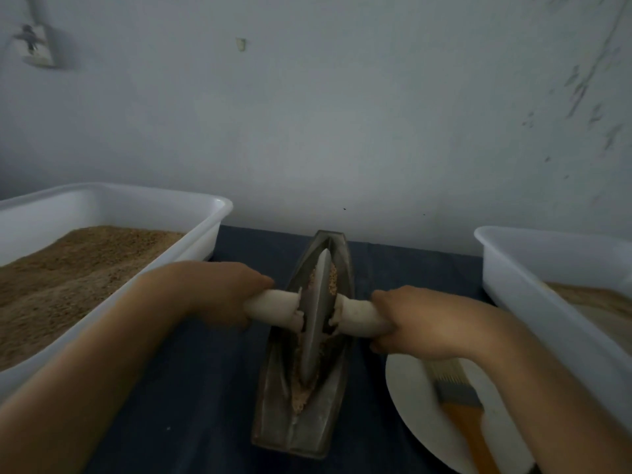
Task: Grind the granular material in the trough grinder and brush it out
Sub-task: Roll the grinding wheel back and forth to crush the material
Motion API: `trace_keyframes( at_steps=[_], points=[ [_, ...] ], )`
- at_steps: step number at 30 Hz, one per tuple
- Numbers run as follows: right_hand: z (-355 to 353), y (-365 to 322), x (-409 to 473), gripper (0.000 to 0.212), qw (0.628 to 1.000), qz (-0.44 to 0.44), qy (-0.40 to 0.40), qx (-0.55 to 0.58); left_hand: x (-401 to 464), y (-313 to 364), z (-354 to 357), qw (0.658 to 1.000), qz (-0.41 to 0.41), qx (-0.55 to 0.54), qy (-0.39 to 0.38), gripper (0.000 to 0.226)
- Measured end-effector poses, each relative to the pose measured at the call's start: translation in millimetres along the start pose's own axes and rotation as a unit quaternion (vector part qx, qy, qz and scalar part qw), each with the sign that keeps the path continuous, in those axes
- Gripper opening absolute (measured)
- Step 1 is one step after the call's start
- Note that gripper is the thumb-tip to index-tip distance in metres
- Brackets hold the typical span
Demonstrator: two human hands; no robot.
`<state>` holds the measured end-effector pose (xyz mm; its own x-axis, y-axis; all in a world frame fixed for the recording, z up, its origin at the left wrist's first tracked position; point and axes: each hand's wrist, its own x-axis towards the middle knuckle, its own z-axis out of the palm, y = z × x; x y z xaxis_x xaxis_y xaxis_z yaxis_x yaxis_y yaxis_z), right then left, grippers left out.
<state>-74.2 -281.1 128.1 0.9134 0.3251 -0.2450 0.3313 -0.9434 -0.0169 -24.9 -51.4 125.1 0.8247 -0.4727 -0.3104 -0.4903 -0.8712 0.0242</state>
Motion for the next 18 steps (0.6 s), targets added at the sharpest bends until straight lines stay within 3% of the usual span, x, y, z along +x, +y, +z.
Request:
trace_keyframes(
  at_steps=[4, 8, 12, 15, 18],
  points=[
    [-2, -3, -5, 0.019, 1.000, -0.006, -0.012, 0.000, 0, -1, -2, 1.000, 0.003, -0.007, -0.021, 0.033],
    [1, 5, 11, 0.019, 1.000, 0.016, 0.007, 0.014, 11, -1, 1, 0.999, -0.020, -0.024, 0.012, 0.044],
    [16, 20, 39, 0.019, 0.988, 0.048, 0.140, -0.037, 35, -5, 12, 0.989, -0.048, 0.023, 0.141, 0.038],
    [30, 31, 58, 0.019, 0.959, 0.065, 0.263, -0.088, 54, -8, 24, 0.948, -0.058, 0.090, 0.301, 0.033],
    [37, 36, 68, 0.020, 0.937, 0.078, 0.324, -0.102, 65, -9, 32, 0.917, -0.057, 0.093, 0.383, 0.032]
  ],
)
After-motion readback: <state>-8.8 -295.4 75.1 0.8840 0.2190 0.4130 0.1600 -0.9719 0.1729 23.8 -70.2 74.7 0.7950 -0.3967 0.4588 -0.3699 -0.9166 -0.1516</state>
